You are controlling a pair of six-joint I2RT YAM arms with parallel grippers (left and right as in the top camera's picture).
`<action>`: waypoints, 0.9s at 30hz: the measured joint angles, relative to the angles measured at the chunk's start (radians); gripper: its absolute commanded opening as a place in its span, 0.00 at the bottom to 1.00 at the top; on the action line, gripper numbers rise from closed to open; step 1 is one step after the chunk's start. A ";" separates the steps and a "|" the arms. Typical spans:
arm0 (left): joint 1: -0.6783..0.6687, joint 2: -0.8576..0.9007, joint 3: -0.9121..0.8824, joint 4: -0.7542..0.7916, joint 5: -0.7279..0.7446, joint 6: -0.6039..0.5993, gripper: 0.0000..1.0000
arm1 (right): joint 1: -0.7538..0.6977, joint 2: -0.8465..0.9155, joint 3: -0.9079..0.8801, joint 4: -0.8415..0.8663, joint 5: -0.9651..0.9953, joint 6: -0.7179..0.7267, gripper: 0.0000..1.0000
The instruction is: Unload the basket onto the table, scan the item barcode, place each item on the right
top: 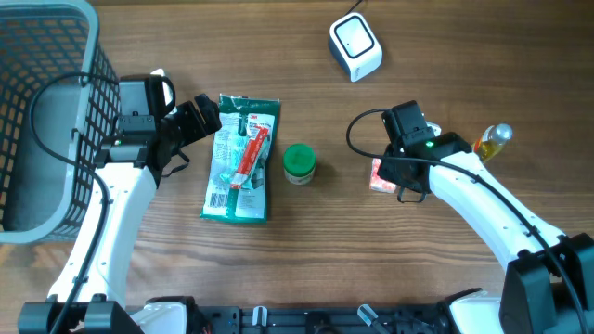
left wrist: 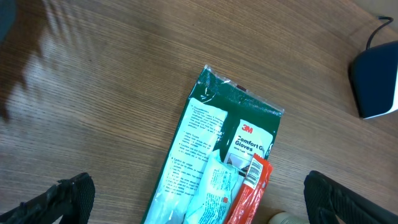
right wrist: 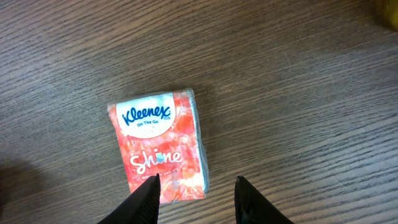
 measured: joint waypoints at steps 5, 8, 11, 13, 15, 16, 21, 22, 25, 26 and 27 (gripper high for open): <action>0.000 0.000 0.000 0.000 0.000 0.000 1.00 | -0.013 0.000 0.000 0.012 -0.020 -0.058 0.45; 0.000 0.000 0.000 0.000 0.000 0.000 1.00 | -0.035 0.000 0.000 0.013 -0.034 -0.109 0.45; 0.000 0.000 0.000 0.000 0.000 0.000 1.00 | -0.058 0.000 0.000 0.014 -0.046 -0.139 0.53; 0.000 0.000 0.000 0.000 0.000 0.000 1.00 | -0.063 0.000 0.000 0.014 -0.049 -0.151 0.56; 0.000 0.000 0.000 0.000 0.000 0.000 1.00 | -0.062 0.000 0.000 0.014 -0.052 -0.156 0.57; 0.000 0.000 0.000 0.000 0.000 0.000 1.00 | -0.062 0.000 0.000 0.014 -0.053 -0.157 0.57; 0.000 0.000 0.000 0.000 0.000 0.000 1.00 | -0.062 0.000 0.000 0.016 -0.053 -0.163 0.59; 0.000 0.000 0.000 0.000 0.000 0.000 1.00 | -0.062 0.000 0.000 0.018 -0.053 -0.163 0.57; 0.000 0.000 0.000 0.000 0.000 0.000 1.00 | -0.062 0.000 0.000 0.019 -0.054 -0.173 0.55; 0.000 0.000 0.000 0.000 0.000 0.000 1.00 | -0.062 0.000 0.000 0.019 -0.061 -0.182 0.55; 0.000 0.000 0.000 0.000 0.000 0.000 1.00 | -0.064 0.000 0.000 0.019 -0.069 -0.192 0.55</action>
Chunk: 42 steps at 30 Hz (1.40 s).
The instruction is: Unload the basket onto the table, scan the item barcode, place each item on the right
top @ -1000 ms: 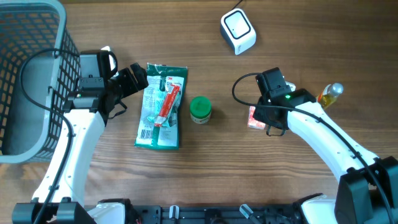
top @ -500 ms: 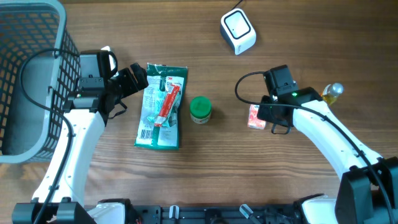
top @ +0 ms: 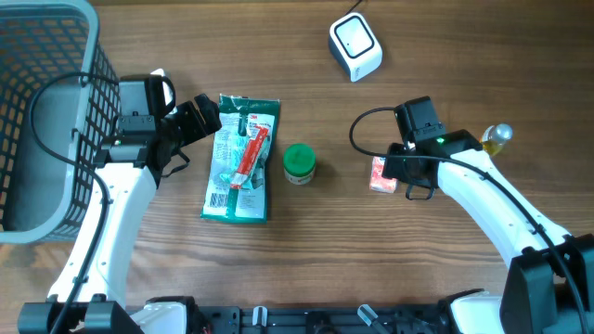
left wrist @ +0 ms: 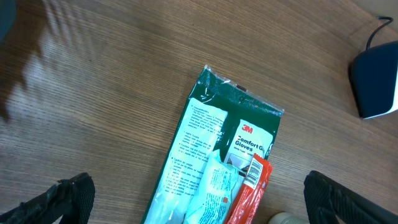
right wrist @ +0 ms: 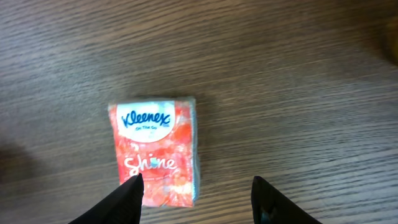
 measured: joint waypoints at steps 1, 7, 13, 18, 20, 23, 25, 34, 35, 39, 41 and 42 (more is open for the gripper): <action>0.000 0.000 0.000 0.000 0.000 0.000 1.00 | -0.003 0.000 0.000 0.000 -0.016 -0.013 0.56; 0.000 0.000 0.000 0.000 0.000 0.000 1.00 | -0.065 0.000 0.000 0.001 -0.100 -0.076 0.56; 0.000 0.000 0.000 0.000 0.000 0.000 1.00 | -0.089 0.000 0.000 0.001 -0.167 -0.139 0.55; 0.000 0.000 0.000 0.000 0.000 0.000 1.00 | -0.089 0.000 0.000 0.002 -0.186 -0.165 0.55; 0.000 0.000 0.000 0.000 0.000 0.000 1.00 | -0.089 0.000 0.000 0.003 -0.187 -0.166 0.55; 0.000 0.000 0.000 0.000 0.000 0.000 1.00 | -0.089 0.000 0.000 0.003 -0.190 -0.166 0.54; 0.000 0.000 0.000 0.000 0.000 0.000 1.00 | -0.089 0.000 0.000 0.003 -0.192 -0.166 0.53; 0.000 0.000 0.000 0.000 0.000 0.000 1.00 | -0.089 0.000 0.000 0.009 -0.192 -0.169 0.46; 0.000 0.000 0.000 0.000 0.000 0.000 1.00 | -0.089 0.000 0.000 0.008 -0.191 -0.169 0.46; 0.000 0.000 0.000 0.000 0.000 0.000 1.00 | -0.089 0.000 0.000 0.009 -0.188 -0.169 0.47; 0.000 0.000 0.000 0.000 0.000 0.000 0.99 | -0.089 0.000 0.000 0.010 -0.188 -0.169 0.47; 0.000 0.000 0.000 0.000 0.000 0.000 1.00 | -0.089 0.000 0.000 0.011 -0.188 -0.169 0.47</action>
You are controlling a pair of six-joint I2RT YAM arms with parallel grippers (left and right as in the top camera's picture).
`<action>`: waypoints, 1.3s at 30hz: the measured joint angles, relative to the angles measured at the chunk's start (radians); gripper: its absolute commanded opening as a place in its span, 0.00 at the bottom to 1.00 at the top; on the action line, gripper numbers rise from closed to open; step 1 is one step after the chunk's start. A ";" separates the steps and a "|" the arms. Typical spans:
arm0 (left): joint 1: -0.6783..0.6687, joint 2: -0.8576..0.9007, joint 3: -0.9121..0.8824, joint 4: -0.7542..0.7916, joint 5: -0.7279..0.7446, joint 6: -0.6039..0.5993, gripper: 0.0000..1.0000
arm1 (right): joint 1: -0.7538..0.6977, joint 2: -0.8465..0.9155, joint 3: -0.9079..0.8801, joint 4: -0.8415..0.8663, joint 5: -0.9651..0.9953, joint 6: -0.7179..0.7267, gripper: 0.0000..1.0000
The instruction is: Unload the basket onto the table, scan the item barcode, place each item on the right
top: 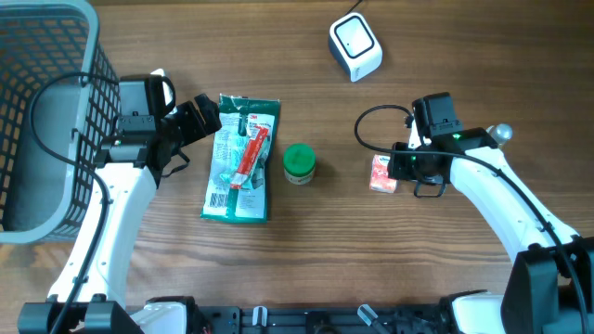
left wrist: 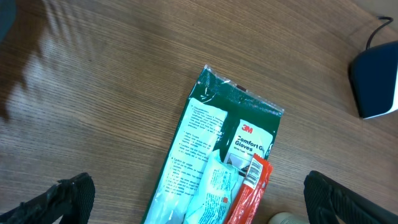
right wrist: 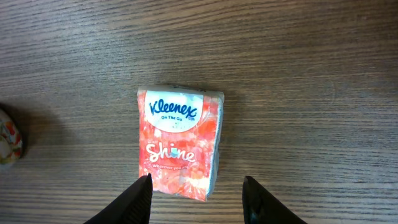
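A red Kleenex tissue pack (right wrist: 180, 143) lies flat on the table (top: 445, 278), seen also from overhead (top: 381, 173). My right gripper (right wrist: 198, 190) hovers over its near end, open, with the fingers either side and not touching. The white barcode scanner (top: 355, 46) stands at the back of the table. My left gripper (left wrist: 199, 199) is open above a green 3M gloves packet (left wrist: 217, 168), with a red-and-white packet (left wrist: 245, 196) lying on top of it.
A green-lidded jar (top: 299, 162) stands between the gloves packet (top: 241, 158) and the tissue pack. A grey wire basket (top: 46, 121) fills the left edge. A small bottle (top: 501, 133) sits by the right arm. The scanner's cable runs off the back edge.
My right gripper has shifted to the right and turned slightly, so the tissue pack now sits more centred between its open fingers. The left arm has not moved.
My right gripper stood over the tissue pack with its fingers narrowly apart, to the pack's right. Then the fingers were wider apart. Now the pack lies centred under the open gripper. The left gripper stayed open over the gloves packet throughout.
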 measured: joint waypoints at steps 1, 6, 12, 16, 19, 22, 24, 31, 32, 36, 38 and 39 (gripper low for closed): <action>0.000 0.000 0.000 0.000 0.000 0.000 1.00 | 0.000 0.000 0.000 0.000 0.000 0.000 0.48; 0.000 0.000 0.000 0.000 0.000 0.000 1.00 | 0.000 0.000 0.000 0.001 0.000 0.000 0.50; 0.000 0.000 0.000 0.000 0.000 0.000 1.00 | 0.000 0.000 0.000 0.001 0.000 0.000 0.50; 0.000 0.000 0.000 0.000 0.000 0.000 1.00 | 0.000 0.000 0.000 0.001 0.000 0.000 0.50; 0.000 0.000 0.000 0.000 0.000 0.000 1.00 | 0.000 0.000 0.000 0.001 0.000 0.000 0.50; 0.000 0.000 0.000 0.000 0.000 0.000 1.00 | 0.000 0.000 0.000 0.001 0.000 0.000 0.51; 0.000 0.000 0.000 0.000 0.000 0.000 1.00 | 0.000 0.000 0.000 0.001 0.000 0.000 0.51; 0.000 0.000 0.000 0.000 0.000 0.000 1.00 | 0.000 0.000 -0.047 0.060 0.000 0.005 0.52; 0.000 0.000 0.000 0.000 0.000 0.000 1.00 | 0.000 0.000 -0.058 0.070 0.000 0.005 0.52; 0.000 0.000 0.000 0.000 0.000 0.000 1.00 | 0.000 0.000 -0.069 0.082 0.000 0.005 0.52; 0.000 0.000 0.000 0.000 0.000 0.000 1.00 | 0.000 0.000 -0.069 0.084 0.000 0.005 0.52; 0.000 0.000 0.000 0.000 0.000 0.000 1.00 | 0.000 0.000 -0.069 0.084 0.000 0.005 0.52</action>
